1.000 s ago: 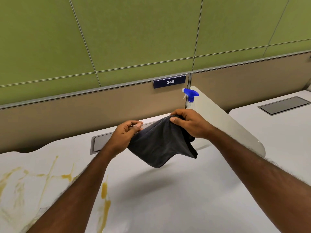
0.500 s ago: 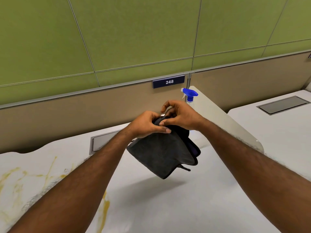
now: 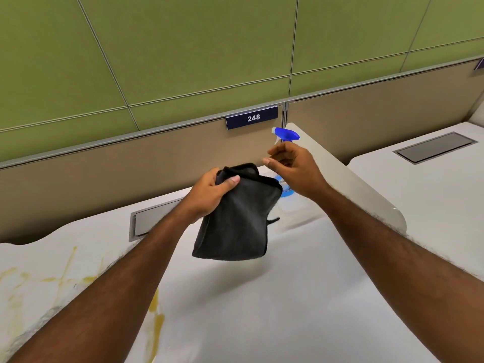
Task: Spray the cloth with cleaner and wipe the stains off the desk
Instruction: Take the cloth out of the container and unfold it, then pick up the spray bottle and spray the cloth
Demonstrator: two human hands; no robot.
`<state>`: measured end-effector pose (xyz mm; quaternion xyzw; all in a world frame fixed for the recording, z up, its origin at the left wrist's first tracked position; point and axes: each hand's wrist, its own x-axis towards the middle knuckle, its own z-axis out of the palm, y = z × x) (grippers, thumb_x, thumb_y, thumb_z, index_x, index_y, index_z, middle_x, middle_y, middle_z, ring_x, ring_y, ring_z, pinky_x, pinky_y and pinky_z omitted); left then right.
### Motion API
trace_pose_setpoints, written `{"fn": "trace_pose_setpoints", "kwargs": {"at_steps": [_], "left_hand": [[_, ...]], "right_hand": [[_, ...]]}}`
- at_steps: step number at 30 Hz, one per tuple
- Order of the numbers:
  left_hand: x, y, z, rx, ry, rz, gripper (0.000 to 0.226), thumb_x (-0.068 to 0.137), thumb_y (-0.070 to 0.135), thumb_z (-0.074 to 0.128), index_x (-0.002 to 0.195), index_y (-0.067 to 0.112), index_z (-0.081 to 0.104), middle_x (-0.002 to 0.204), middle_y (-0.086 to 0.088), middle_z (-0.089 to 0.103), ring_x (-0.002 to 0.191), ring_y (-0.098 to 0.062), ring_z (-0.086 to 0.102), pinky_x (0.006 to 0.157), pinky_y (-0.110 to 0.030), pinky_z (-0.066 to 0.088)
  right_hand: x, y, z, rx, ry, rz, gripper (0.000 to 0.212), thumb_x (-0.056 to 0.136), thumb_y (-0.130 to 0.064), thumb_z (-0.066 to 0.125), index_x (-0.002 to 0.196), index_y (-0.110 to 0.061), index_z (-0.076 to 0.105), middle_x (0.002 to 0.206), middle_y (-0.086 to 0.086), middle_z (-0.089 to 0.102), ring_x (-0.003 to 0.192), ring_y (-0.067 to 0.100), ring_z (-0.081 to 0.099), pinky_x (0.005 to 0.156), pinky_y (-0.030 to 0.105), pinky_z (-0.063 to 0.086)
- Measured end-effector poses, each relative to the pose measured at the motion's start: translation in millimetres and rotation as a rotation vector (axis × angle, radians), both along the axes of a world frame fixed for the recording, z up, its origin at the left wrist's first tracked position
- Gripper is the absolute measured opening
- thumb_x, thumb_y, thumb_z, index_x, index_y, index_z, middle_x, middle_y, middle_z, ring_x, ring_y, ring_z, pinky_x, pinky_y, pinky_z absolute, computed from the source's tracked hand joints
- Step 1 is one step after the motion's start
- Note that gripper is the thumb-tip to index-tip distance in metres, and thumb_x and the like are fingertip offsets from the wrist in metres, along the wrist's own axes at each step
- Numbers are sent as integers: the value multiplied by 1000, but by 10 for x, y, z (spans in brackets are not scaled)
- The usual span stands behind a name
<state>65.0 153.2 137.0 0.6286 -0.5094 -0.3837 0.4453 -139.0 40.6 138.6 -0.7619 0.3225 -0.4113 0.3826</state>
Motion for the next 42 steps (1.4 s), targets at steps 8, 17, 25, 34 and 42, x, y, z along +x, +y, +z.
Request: {"fn": "trace_pose_setpoints", "kwargs": {"at_steps": [8, 17, 25, 34, 42], "left_hand": [[19, 25, -45, -170, 39, -47, 9, 88, 42, 58, 91, 34, 58, 86, 12, 67, 86, -10, 64, 77, -32, 54], [108, -53, -57, -344, 578, -111, 39, 84, -5, 48, 115, 12, 63, 133, -11, 62, 129, -26, 54, 106, -36, 43], [74, -86, -113, -385, 832, -115, 39, 77, -1, 51, 107, 13, 72, 139, -11, 58, 133, -30, 49, 113, -45, 36], [221, -130, -152, -409, 937, -56, 54, 80, -1, 42, 121, 22, 68, 142, -1, 55, 136, -30, 46, 114, -45, 35], [432, -232, -235, -408, 895, -24, 57, 82, -2, 40, 126, 24, 64, 144, 0, 53, 136, -29, 46, 110, -45, 39]], "right_hand": [[99, 25, -233, -67, 319, 209, 82, 70, -50, 81, 139, -26, 43, 129, -12, 54, 114, 3, 51, 93, 14, 45], [265, 16, -229, 174, 281, 268, 15, 83, -38, 73, 97, -32, 71, 83, -14, 72, 80, 11, 69, 72, 25, 59], [231, -84, -194, 398, 218, 345, 22, 72, -48, 77, 89, -33, 74, 87, -9, 75, 87, 11, 71, 68, 19, 56], [-181, -843, -825, 420, 221, -297, 50, 83, -30, 75, 124, -12, 53, 119, 9, 63, 108, 21, 62, 83, 27, 53], [47, -1481, -1050, 447, 198, -361, 88, 75, -20, 83, 145, -17, 29, 150, 9, 40, 133, 30, 45, 102, 44, 46]]}}
